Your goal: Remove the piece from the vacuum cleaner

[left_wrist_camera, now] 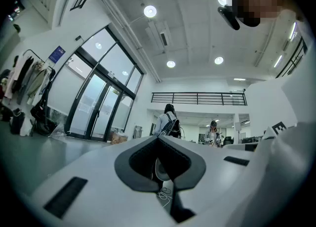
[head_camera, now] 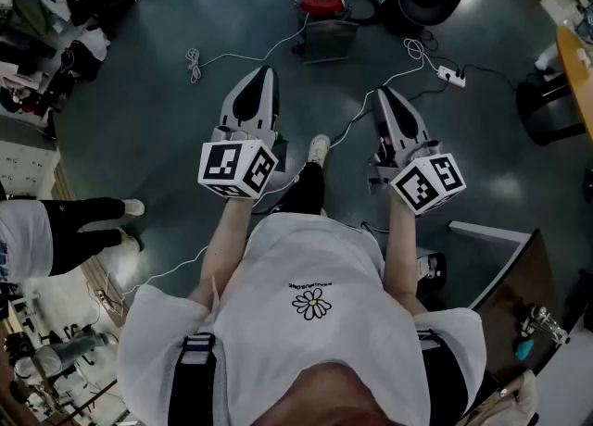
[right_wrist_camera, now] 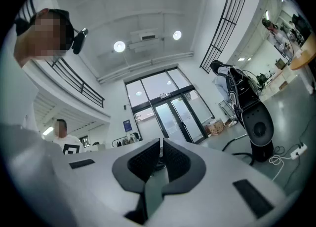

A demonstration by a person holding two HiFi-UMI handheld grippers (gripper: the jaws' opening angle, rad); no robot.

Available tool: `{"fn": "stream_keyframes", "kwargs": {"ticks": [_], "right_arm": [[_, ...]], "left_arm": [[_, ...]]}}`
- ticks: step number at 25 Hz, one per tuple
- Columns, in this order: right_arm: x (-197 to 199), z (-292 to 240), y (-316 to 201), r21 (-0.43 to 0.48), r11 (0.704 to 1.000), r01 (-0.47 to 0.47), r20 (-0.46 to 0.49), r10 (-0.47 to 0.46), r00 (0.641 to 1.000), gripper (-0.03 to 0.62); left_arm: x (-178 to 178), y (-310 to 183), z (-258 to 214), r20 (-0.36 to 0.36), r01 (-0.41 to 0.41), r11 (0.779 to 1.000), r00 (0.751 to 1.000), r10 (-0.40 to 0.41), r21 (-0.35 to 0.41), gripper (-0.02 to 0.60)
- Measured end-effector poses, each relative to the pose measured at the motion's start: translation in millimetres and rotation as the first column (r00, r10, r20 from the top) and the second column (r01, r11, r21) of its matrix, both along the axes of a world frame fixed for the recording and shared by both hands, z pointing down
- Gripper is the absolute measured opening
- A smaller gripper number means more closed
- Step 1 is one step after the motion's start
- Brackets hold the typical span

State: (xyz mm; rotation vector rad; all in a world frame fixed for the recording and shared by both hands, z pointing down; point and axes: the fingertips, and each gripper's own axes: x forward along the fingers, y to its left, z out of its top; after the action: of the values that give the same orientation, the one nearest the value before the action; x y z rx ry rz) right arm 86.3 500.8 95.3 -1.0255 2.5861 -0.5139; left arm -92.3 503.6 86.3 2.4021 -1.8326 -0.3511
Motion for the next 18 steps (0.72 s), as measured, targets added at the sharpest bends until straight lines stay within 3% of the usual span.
{"fn": "stream_keyframes", "kwargs": {"ticks": [8,11,14,18], "right_arm": [[-20.2,26.8,-109.6,-0.023,1.000,-0.003,-0.086,0.001,0.996,0.009],[-38.9,31.6,-171.2,-0.022,1.000,0.009,-0.127,-0.011,0.992,0.010],[-59.0,34.1,-237.9,0.001,0.999,-0.038,-0.174,0.037,0.984,0.011],[-79.2,42.8,-312.6,-0.040,0.996,-0.079,-0.193,0.070,0.979,0.010]], "left_arm": [[-18.8,-116.4,26.1,-0.042,-0.009,1.000,0.999,0.009,-0.006,0.003],[-38.4,-175.6,36.0,-0.066,-0.004,1.000,0.998,0.003,-0.020,0.003],[-65.5,-240.1,38.7,-0.074,0.005,1.000,0.997,-0.006,-0.015,0.003],[-94.6,-323.1,40.0,-0.082,0.009,0.999,0.997,-0.012,-0.036,0.003]]}}
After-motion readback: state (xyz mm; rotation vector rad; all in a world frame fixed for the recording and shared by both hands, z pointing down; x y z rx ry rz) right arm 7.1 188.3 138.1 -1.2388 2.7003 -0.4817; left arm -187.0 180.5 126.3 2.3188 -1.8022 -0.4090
